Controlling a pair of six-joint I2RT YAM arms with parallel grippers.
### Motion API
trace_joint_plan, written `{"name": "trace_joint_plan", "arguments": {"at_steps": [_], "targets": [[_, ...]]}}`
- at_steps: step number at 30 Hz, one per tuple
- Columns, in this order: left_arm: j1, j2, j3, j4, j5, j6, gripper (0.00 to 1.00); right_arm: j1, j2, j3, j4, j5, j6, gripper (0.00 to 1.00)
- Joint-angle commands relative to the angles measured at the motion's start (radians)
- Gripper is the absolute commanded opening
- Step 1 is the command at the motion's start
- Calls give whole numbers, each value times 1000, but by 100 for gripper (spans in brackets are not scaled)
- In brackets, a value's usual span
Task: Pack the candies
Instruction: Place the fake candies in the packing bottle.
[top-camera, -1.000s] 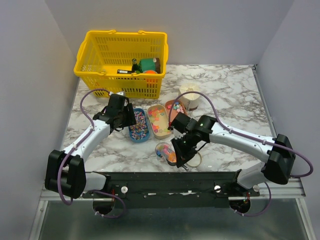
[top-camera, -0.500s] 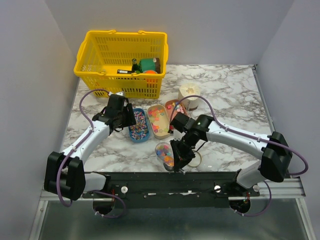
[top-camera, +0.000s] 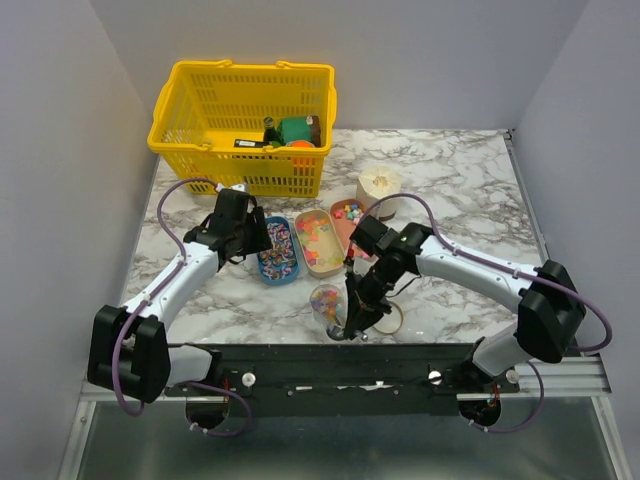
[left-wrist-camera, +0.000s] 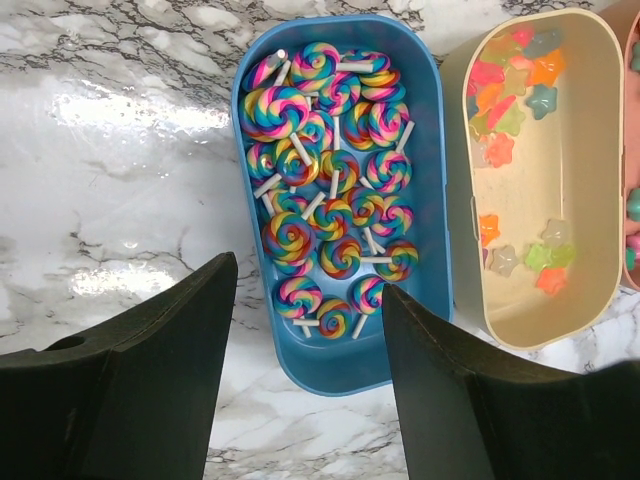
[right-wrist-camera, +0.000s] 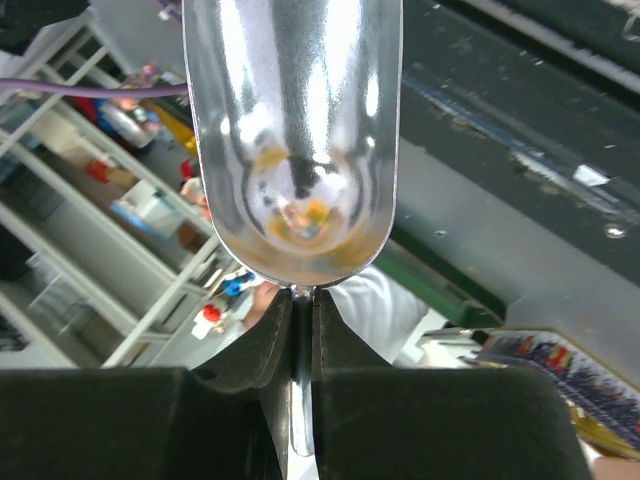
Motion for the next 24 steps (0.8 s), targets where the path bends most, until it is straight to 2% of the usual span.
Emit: {"name": "trace_joint_plan", "arguments": {"at_steps": [1,9,17,24], "targets": [[6,-29,-11,16,-26,15,71,-12,-17,-31,51,-128,80,1],[6,-46,-17,19,-26,12,71,-17,-48,-38,82,-125,129,1],[6,-93,-40,37,19,7,74,-15,-50,138,-39,78,5,1],[4,-197,-61,93,229,20,79,20,28,281,-43,268,-98,1]]}}
